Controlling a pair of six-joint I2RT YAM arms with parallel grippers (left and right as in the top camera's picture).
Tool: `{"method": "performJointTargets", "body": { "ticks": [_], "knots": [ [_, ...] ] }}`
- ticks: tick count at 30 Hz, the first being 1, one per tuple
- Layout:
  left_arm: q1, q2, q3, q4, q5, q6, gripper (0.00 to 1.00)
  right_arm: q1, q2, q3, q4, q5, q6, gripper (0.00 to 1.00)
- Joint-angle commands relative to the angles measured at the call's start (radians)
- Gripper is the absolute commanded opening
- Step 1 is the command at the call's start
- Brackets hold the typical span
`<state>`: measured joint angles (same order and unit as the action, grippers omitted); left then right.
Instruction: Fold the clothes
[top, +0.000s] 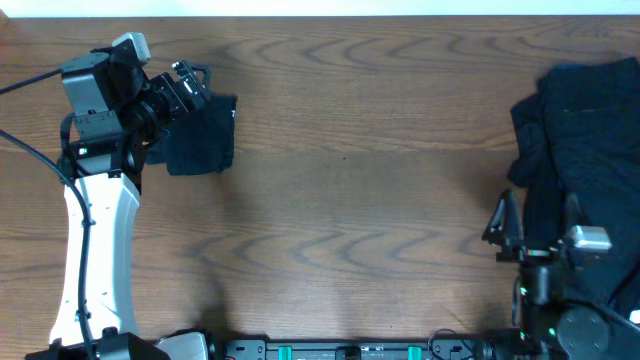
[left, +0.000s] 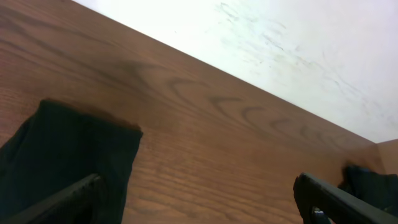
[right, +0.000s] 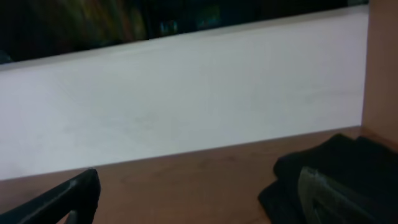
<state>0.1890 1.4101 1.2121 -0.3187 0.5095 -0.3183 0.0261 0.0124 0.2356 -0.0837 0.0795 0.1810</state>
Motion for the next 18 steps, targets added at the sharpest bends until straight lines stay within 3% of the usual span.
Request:
{"method": "performJointTargets", "body": {
  "ticks": [1,9,18],
  "knots": [
    [0.002,-0.005,0.009,-0.003,0.003,-0.001,0.98,-0.008,-0.007,-0.074,0.061,0.005,0.039,0.99],
    [0.002,-0.005,0.009,-0.003,0.003,-0.001,0.98,-0.008,-0.007,-0.188,0.179,-0.001,0.043,0.99],
    [0.002,-0.005,0.009,-0.003,0.003,-0.001,0.98,-0.008,-0.007,-0.231,0.103,-0.002,-0.002,0.99]
  ]
}}
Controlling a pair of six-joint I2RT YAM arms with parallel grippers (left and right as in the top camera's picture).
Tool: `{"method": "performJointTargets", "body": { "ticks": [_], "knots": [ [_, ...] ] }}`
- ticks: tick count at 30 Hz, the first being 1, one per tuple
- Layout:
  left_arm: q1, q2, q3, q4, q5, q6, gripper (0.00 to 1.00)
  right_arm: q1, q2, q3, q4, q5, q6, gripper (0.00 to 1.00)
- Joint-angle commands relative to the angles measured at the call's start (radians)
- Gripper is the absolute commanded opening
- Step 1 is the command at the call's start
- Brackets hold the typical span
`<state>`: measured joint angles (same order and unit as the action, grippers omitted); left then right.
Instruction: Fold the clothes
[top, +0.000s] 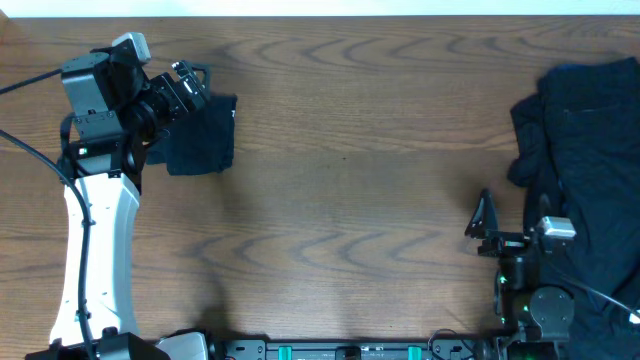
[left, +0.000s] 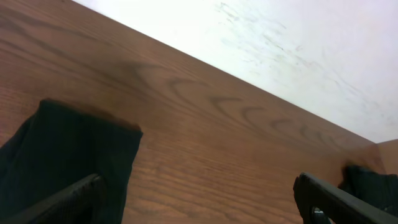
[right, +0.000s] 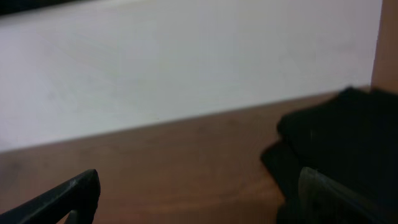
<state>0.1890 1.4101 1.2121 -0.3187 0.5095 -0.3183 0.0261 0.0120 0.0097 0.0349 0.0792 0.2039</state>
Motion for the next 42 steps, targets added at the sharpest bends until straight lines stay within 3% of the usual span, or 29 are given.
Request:
{"method": "performJointTargets", "body": {
  "ticks": [1,12,19,42],
  "knots": [
    [0.002,-0.005,0.009,-0.003,0.003,-0.001,0.98,-0.008,-0.007,-0.005,-0.023,-0.001,-0.036,0.99],
    [0.002,-0.005,0.009,-0.003,0.003,-0.001,0.98,-0.006,-0.007,-0.005,-0.109,-0.065,-0.198,0.99],
    [0.002,-0.005,0.009,-0.003,0.003,-0.001,0.98,-0.006,-0.007,-0.005,-0.109,-0.076,-0.121,0.99],
    [0.002,-0.005,0.009,-0.003,0.003,-0.001,0.98,-0.007,-0.006,-0.005,-0.108,-0.076,-0.123,0.99]
  ]
}}
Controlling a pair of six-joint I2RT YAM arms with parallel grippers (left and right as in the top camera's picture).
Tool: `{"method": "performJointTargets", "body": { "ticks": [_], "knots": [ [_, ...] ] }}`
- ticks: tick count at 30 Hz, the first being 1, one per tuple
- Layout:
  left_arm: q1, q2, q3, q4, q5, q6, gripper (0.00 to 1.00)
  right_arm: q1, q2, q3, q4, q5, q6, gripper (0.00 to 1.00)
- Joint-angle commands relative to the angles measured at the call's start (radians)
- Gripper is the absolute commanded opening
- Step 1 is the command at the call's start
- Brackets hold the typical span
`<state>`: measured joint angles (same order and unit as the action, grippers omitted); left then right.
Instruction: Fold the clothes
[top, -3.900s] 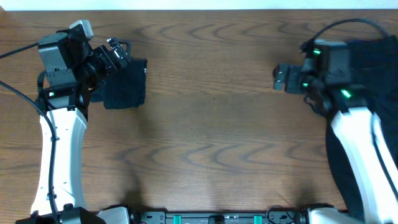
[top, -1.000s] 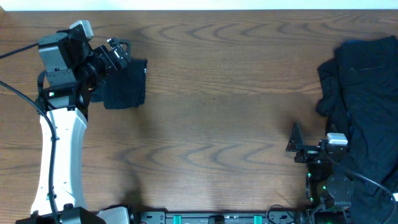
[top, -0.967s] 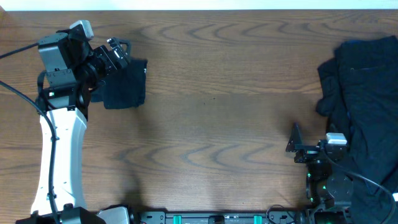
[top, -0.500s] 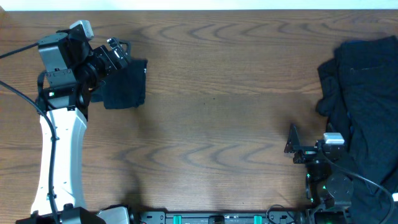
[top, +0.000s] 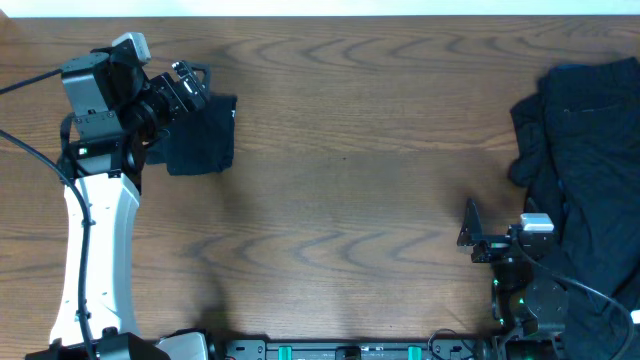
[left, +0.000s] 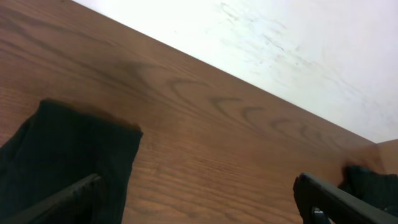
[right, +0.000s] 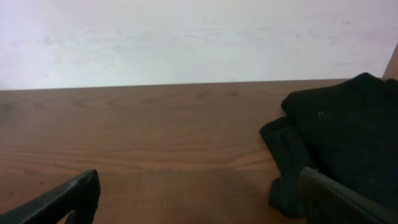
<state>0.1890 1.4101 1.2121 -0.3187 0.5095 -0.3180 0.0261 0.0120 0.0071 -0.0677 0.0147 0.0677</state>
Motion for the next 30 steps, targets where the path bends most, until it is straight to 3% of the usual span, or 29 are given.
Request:
{"method": "performJointTargets", "body": {
  "ticks": [1,30],
  "knots": [
    [0.002,-0.005,0.009,-0.003,0.003,-0.002,0.98,-0.007,-0.006,-0.002,-0.006,-0.011,0.013,0.99],
    [0.002,-0.045,0.0,-0.037,0.003,-0.002,0.98,-0.007,-0.006,-0.002,-0.006,-0.011,0.013,0.99]
  ]
}}
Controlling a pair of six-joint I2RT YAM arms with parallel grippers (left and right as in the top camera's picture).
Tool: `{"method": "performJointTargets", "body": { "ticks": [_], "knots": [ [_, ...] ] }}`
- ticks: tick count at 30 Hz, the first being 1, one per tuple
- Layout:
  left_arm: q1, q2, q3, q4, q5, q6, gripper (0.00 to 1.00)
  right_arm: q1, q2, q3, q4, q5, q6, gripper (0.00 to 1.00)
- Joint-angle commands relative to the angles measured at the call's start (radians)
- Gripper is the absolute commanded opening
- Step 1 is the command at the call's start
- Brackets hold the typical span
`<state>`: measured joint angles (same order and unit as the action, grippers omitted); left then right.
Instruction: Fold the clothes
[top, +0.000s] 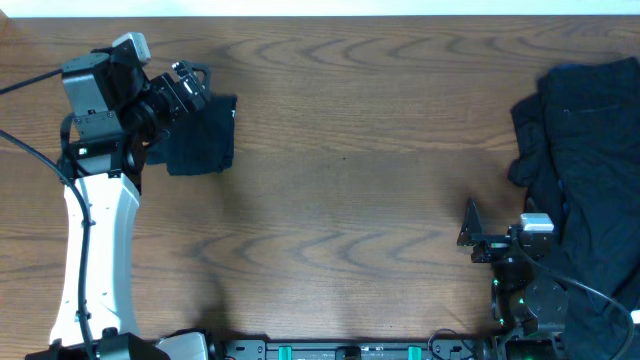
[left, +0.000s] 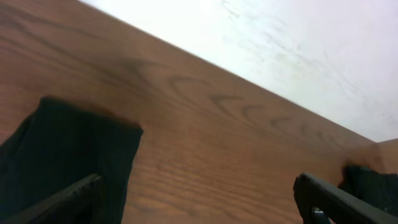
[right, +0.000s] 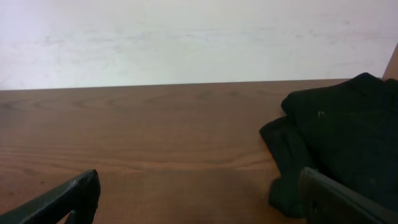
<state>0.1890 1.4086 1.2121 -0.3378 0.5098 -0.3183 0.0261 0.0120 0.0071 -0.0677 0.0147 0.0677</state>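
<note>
A small folded dark cloth lies at the far left of the wooden table. My left gripper hovers at its far edge, open and holding nothing. In the left wrist view the folded cloth fills the lower left, behind the left finger. A heap of unfolded dark clothes covers the right end of the table. My right gripper is open, low, just left of the heap. The right wrist view shows the heap at the right, partly behind one finger.
A white wall runs behind the table's far edge. The left arm's white link stretches along the left side. The right arm's base sits at the front right, beside the heap. Bare wood lies between the folded cloth and the heap.
Hardly anything: the left wrist view has shifted by a trifle. Both grippers stay open and both lots of clothes lie as before.
My left gripper stayed open at the folded cloth throughout. My right gripper was first at the heap's front left edge, looking up at the wall. Then it was further left and tilted lower. It now looks level across the table, just left of the heap.
</note>
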Motion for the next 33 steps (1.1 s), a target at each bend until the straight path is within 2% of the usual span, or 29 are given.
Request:
{"method": "performJointTargets", "body": {
  "ticks": [1,11,21,27,33],
  "knots": [
    [0.002,-0.064,-0.006,-0.027,0.002,-0.001,0.98,-0.007,-0.006,-0.002,-0.006,-0.011,0.013,0.99],
    [0.002,-0.459,-0.149,-0.06,0.002,-0.001,0.98,-0.007,-0.006,-0.002,-0.006,-0.011,0.013,0.99],
    [-0.031,-0.944,-0.477,-0.058,0.002,-0.001,0.98,-0.007,-0.006,-0.002,-0.006,-0.011,0.013,0.99],
    [-0.071,-1.139,-0.642,-0.058,0.002,-0.001,0.98,-0.007,-0.006,-0.002,-0.006,-0.011,0.013,0.99],
    [-0.122,-1.25,-0.799,-0.058,-0.006,-0.001,0.98,-0.007,-0.006,-0.002,-0.006,-0.011,0.013,0.99]
  ]
}}
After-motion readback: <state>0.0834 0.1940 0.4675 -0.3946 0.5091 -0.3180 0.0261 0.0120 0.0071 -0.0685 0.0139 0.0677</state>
